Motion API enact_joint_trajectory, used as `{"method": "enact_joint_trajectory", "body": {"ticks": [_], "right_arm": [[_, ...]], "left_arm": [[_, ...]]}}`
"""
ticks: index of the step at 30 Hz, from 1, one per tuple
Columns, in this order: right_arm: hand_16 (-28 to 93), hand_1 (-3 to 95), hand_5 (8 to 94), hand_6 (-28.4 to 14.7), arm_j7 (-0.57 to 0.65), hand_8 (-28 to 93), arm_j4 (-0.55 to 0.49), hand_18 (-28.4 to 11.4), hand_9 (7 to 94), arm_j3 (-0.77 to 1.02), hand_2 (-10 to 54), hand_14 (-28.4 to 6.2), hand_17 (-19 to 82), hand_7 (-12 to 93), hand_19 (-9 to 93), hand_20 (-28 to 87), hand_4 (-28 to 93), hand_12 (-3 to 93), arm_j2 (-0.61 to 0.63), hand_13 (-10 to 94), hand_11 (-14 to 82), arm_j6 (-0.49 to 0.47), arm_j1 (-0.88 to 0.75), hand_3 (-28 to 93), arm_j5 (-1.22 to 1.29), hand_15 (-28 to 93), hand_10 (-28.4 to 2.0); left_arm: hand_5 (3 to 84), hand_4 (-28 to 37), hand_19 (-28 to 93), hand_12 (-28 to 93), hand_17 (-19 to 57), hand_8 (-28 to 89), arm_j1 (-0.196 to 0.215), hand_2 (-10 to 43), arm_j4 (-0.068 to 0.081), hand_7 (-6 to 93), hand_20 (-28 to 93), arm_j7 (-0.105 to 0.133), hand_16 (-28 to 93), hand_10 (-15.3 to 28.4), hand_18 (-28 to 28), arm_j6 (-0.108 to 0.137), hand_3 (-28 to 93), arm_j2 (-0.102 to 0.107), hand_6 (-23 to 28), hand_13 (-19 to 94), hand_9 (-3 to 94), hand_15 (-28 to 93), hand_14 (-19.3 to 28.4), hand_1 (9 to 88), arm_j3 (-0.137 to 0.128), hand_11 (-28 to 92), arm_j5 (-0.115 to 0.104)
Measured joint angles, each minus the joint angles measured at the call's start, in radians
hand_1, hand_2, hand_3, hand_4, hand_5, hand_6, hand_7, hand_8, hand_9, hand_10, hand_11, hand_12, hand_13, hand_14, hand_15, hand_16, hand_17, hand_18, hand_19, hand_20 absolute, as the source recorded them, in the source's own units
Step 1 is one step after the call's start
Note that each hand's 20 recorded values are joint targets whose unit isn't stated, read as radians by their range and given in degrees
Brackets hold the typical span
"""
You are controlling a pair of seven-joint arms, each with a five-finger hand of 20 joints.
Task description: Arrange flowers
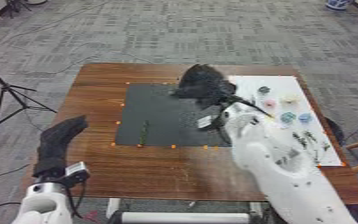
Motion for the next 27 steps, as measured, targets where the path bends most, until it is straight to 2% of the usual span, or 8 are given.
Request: {"method": "enact_joint_trajectory", "body": {"ticks": [4, 6, 10, 16, 23, 27], "right_arm": [[35, 24.8, 68.3, -6.5, -0.021, -2, -0.063, -18.7, 79.5, 0.216, -9.5, -9.9, 50, 22, 85, 46, -8, 29.2, 0.168, 82, 29.4, 0.088, -0.136, 59, 0.006, 47, -15.8], [36, 25.9, 70.3, -5.6, -0.007, -2, -0.064, -17.9, 81.7, 0.312, -9.5, -8.7, 53, 25, 88, 46, -8, 29.8, 0.249, 85, 31.9, 0.133, -0.216, 59, 0.006, 50, -14.0], [36, 27.8, 72.0, -4.7, 0.04, -3, -0.054, -17.2, 84.0, 0.499, -9.5, -7.9, 56, 27, 91, 45, -9, 29.8, 0.355, 87, 33.3, 0.181, -0.383, 60, 0.0, 51, -13.0], [37, 29.1, 73.8, -3.6, 0.077, -4, -0.022, -17.2, 86.1, 0.621, -9.5, -6.9, 57, 30, 93, 45, -9, 30.4, 0.404, 89, 34.9, 0.184, -0.526, 60, -0.022, 53, -12.3], [37, 29.3, 74.4, -3.2, 0.084, -4, 0.014, -17.0, 86.7, 0.632, -9.5, -6.6, 58, 32, 93, 47, -9, 30.6, 0.421, 90, 35.8, 0.174, -0.613, 60, -0.039, 54, -12.1], [37, 29.2, 74.6, -3.0, 0.092, -4, 0.034, -16.9, 86.9, 0.654, -9.5, -6.3, 58, 32, 93, 47, -10, 30.6, 0.424, 90, 36.1, 0.147, -0.659, 61, -0.043, 54, -11.9]], "left_arm": [[50.4, -28.3, 12, 14, 4.5, -8, 0.012, 1.1, -0.005, 18.0, 15, 0.006, 3, 14.4, 11.7, 0.01, 69, 0.001, 3.5, 39, 49.6, 17, 16.0, 21.5, -0.006, 22, 0.0], [50.5, -28.3, 12, 14, 4.4, -8, 0.018, 1.4, -0.009, 17.9, 15, 0.006, 3, 14.4, 11.7, 0.01, 69, 0.0, 3.6, 39, 49.7, 17, 15.9, 21.4, -0.006, 22, 0.001], [50.4, -28.3, 12, 14, 4.4, -8, 0.036, 1.7, -0.018, 18.0, 15, 0.005, 3, 14.4, 11.8, 0.01, 69, -0.006, 3.5, 39, 49.7, 18, 16.1, 21.5, -0.009, 22, 0.001], [50.5, -28.3, 12, 14, 4.4, -8, 0.055, 2.1, -0.023, 18.0, 15, 0.001, 3, 14.5, 11.8, 0.001, 69, -0.018, 3.6, 39, 49.7, 18, 16.1, 21.5, -0.007, 22, 0.005], [50.5, -28.3, 12, 14, 4.4, -8, 0.058, 2.2, -0.025, 18.2, 15, -0.016, 3, 14.5, 11.8, -0.025, 69, -0.025, 3.4, 39, 49.8, 18, 16.1, 21.7, -0.006, 22, 0.031], [50.5, -28.3, 12, 14, 4.4, -8, 0.073, 2.3, -0.037, 18.0, 15, -0.021, 3, 14.6, 11.8, -0.028, 69, -0.03, 3.5, 39, 49.9, 18, 16.1, 21.6, -0.016, 22, 0.034]]}}
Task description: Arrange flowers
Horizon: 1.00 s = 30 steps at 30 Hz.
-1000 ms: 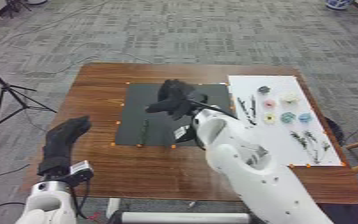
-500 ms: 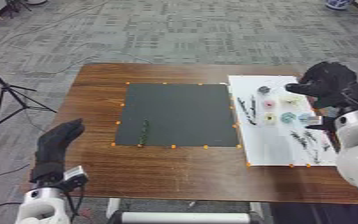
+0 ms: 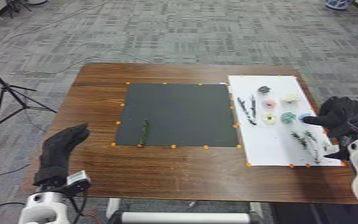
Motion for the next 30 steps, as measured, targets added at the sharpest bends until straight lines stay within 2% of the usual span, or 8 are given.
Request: {"method": "enact_joint_trajectory", "body": {"ticks": [4, 10, 13, 14, 17, 20, 24, 30], "right_arm": [[38, 29.2, 74.7, -3.0, 0.007, -4, 0.015, -16.8, 87.0, 0.014, -9.5, -6.3, 59, 32, 93, 48, -10, 30.6, 0.0, 90, 36.2, -0.025, -0.034, 61, -0.004, 54, -12.0], [38, 29.9, 75.0, -2.9, 0.027, -4, 0.053, -16.8, 87.3, -0.015, -9.5, -6.3, 59, 33, 93, 48, -10, 30.5, -0.009, 90, 36.5, -0.054, -0.035, 60, -0.008, 54, -12.0], [37, 33.5, 75.3, -2.4, 0.029, -5, 0.063, -16.6, 88.1, -0.022, -9.5, -6.1, 59, 34, 93, 48, -11, 30.4, -0.023, 90, 36.8, -0.067, -0.034, 61, -0.007, 54, -11.7], [37, 35.2, 75.6, -2.3, 0.03, -3, 0.065, -16.5, 88.4, -0.024, -9.5, -6.0, 60, 34, 93, 48, -11, 30.3, -0.026, 91, 36.9, -0.068, -0.036, 61, -0.007, 54, -11.6], [37, 40.0, 76.2, -1.3, 0.034, 16, 0.071, -16.5, 89.8, -0.032, -9.5, -5.9, 61, 33, 93, 49, -12, 30.0, -0.033, 92, 37.5, -0.068, -0.048, 58, -0.007, 54, -11.1], [38, 41.1, 77.5, -1.0, 0.039, 18, 0.075, -16.5, 90.8, -0.036, -9.5, -6.0, 62, 32, 93, 49, -12, 29.9, -0.039, 93, 37.9, -0.068, -0.059, 58, -0.002, 54, -10.8], [36, 50.9, 79.7, 0.6, 0.04, 26, 0.074, -16.3, 93.0, -0.033, -9.5, -5.6, 64, 34, 93, 51, -8, 29.8, -0.045, 94, 38.6, -0.064, -0.062, 57, 0.019, 57, -10.2], [34, 51.6, 80.9, 0.6, 0.039, 26, 0.063, -16.3, 93.7, -0.032, -9.4, -5.3, 66, 34, 93, 55, -6, 29.5, -0.045, 94, 40.9, 0.015, -0.062, 59, 0.053, 61, -10.0]], "left_arm": [[50.5, -28.3, 12, 14, 4.4, -8, 0.016, 2.2, -0.007, 17.9, 15, 0.0, 3, 14.5, 11.8, 0.0, 69, -0.003, 3.5, 39, 49.9, 18, 16.1, 21.6, -0.006, 22, 0.0], [50.6, -28.3, 12, 14, 4.4, -8, 0.025, 2.4, -0.007, 17.9, 15, 0.0, 3, 14.5, 11.8, -0.001, 69, -0.011, 3.5, 39, 49.8, 18, 16.1, 21.9, -0.005, 22, 0.0], [50.5, -28.3, 12, 14, 4.4, -8, 0.026, 2.5, -0.007, 17.9, 15, 0.0, 3, 14.5, 11.8, -0.005, 69, -0.013, 3.4, 40, 49.8, 19, 16.2, 22.0, -0.004, 22, 0.001], [50.6, -28.3, 12, 14, 4.4, -8, 0.026, 2.6, -0.007, 18.1, 15, -0.001, 3, 14.5, 11.8, -0.006, 69, -0.014, 3.4, 40, 49.8, 19, 16.2, 22.0, -0.004, 22, 0.001], [50.7, -28.3, 12, 14, 4.4, -8, 0.026, 2.7, -0.008, 18.1, 15, -0.001, 3, 14.5, 11.8, -0.007, 69, -0.014, 3.5, 40, 49.8, 19, 16.2, 22.1, -0.004, 22, 0.001], [50.7, -28.3, 12, 14, 4.4, -8, 0.029, 2.9, -0.011, 18.0, 15, -0.002, 3, 14.5, 11.8, -0.007, 69, -0.016, 3.5, 40, 49.8, 19, 16.3, 22.1, -0.004, 22, 0.003], [50.7, -28.3, 12, 14, 4.3, -8, 0.035, 3.2, -0.015, 18.0, 15, -0.002, 3, 14.5, 11.8, -0.006, 69, -0.019, 3.5, 40, 49.9, 19, 16.3, 22.2, -0.004, 23, 0.002], [50.8, -28.3, 12, 14, 4.3, -8, 0.045, 3.2, -0.018, 18.0, 15, -0.002, 3, 14.5, 11.8, -0.006, 69, -0.022, 3.5, 40, 49.9, 19, 16.3, 22.1, -0.004, 23, 0.001]]}}
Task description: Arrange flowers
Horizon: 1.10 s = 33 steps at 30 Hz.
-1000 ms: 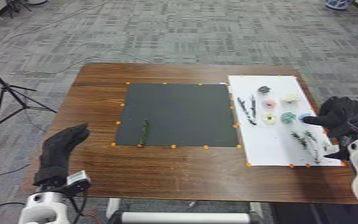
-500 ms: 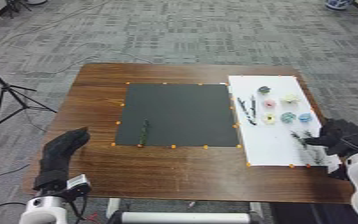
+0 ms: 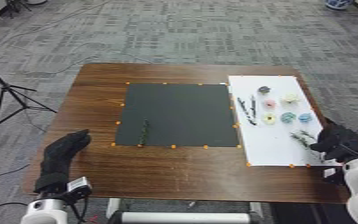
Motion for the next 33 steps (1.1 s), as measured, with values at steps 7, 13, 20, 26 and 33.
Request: {"method": "enact_joint_trajectory", "body": {"ticks": [7, 13, 20, 26, 33], "right_arm": [[33, 51.6, 81.7, 0.3, -0.005, 26, -0.104, -15.5, 93.7, 0.012, -9.5, -4.8, 67, 34, 93, 57, -5, 28.3, -0.001, 94, 42.4, 0.058, 0.062, 60, 0.111, 63, -10.3], [32, 51.6, 82.5, 0.2, -0.016, 27, -0.122, -15.2, 93.7, -0.184, -9.5, -4.4, 68, 33, 93, 58, -5, 27.6, -0.038, 94, 43.5, -0.007, 0.297, 60, 0.11, 64, -10.3], [30, 51.8, 82.9, 0.1, -0.015, 27, -0.022, -14.7, 93.7, -0.482, -9.5, -3.9, 69, 33, 93, 58, -5, 26.7, -0.187, 94, 44.3, -0.131, 0.569, 60, 0.076, 65, -10.1], [30, 51.8, 83.5, 0.2, -0.006, 27, 0.125, -14.6, 93.7, -0.646, -9.5, -3.6, 69, 32, 93, 58, -4, 26.3, -0.354, 94, 44.8, -0.223, 0.723, 60, -0.024, 65, -9.9], [29, 51.7, 84.1, 0.2, 0.023, 27, 0.209, -14.3, 93.7, -0.658, -9.5, -3.5, 70, 31, 93, 59, -4, 25.6, -0.531, 94, 45.5, -0.286, 0.78, 60, -0.079, 66, -9.9]], "left_arm": [[50.8, -28.3, 13, 14, 4.3, -8, 0.0, 3.2, -0.001, 17.9, 15, -0.005, 3, 14.5, 11.9, 0.0, 69, 0.002, 3.6, 40, 49.8, 19, 16.3, 22.0, -0.003, 23, -0.004], [50.7, -28.3, 13, 14, 4.3, -8, 0.0, 3.2, -0.001, 18.0, 15, -0.013, 3, 14.6, 11.9, 0.0, 69, 0.01, 3.5, 40, 49.9, 19, 16.3, 22.0, -0.009, 23, -0.004], [50.8, -28.3, 13, 14, 4.3, -8, 0.001, 3.3, -0.001, 17.9, 15, -0.014, 3, 14.6, 11.9, 0.001, 69, 0.026, 3.6, 40, 49.8, 19, 16.3, 21.9, -0.03, 23, -0.008], [50.8, -28.3, 13, 14, 4.2, -8, -0.001, 3.3, -0.001, 17.8, 15, -0.018, 3, 14.6, 11.9, 0.0, 69, 0.033, 3.6, 39, 49.8, 19, 16.2, 21.8, -0.03, 23, -0.006], [50.8, -28.3, 13, 14, 4.2, -8, 0.0, 3.2, -0.004, 17.7, 15, -0.026, 3, 14.6, 11.9, -0.003, 69, 0.036, 3.7, 39, 49.8, 19, 16.3, 21.7, -0.032, 22, -0.004]]}}
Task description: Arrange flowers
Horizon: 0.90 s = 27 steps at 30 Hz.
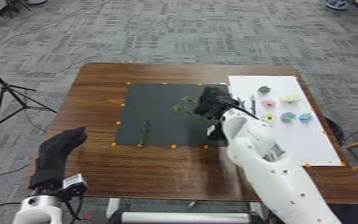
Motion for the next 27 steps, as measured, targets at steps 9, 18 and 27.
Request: {"method": "enact_joint_trajectory", "body": {"ticks": [9, 18, 27], "right_arm": [[28, 52.1, 84.4, -0.4, 0.05, 27, 0.017, -13.9, 93.7, -0.015, -9.5, -3.2, 70, 30, 93, 58, -5, 25.0, -0.078, 94, 44.4, -0.14, 0.015, 59, 0.005, 65, -10.5], [28, 52.1, 84.8, -0.5, 0.115, 27, 0.07, -13.5, 93.7, -0.051, -9.5, -3.2, 70, 29, 93, 57, -5, 24.7, -0.124, 94, 43.7, -0.236, 0.044, 59, 0.118, 64, -10.6], [29, 44.5, 83.7, -0.7, 0.109, 25, 0.112, -13.4, 93.7, -0.048, -9.4, -3.2, 70, 29, 93, 55, -3, 25.9, -0.177, 94, 41.6, -0.234, 0.063, 61, 0.093, 63, -10.6]], "left_arm": [[50.9, -28.3, 13, 14, 4.1, -8, 0.009, 3.0, -0.008, 17.2, 15, -0.017, 3, 14.5, 11.9, -0.024, 69, 0.001, 4.0, 39, 49.3, 18, 16.5, 21.5, -0.016, 22, 0.003], [50.7, -28.3, 12, 14, 3.8, -8, 0.022, 3.0, -0.014, 16.8, 15, -0.045, 3, 14.3, 12.0, -0.065, 69, 0.003, 4.1, 39, 48.9, 18, 16.4, 21.5, -0.033, 22, 0.017], [50.6, -28.2, 12, 14, 3.7, -7, 0.022, 2.8, -0.017, 16.4, 15, -0.065, 3, 14.3, 12.0, -0.093, 69, 0.005, 4.2, 38, 48.5, 18, 16.5, 21.6, -0.04, 22, 0.034]]}}
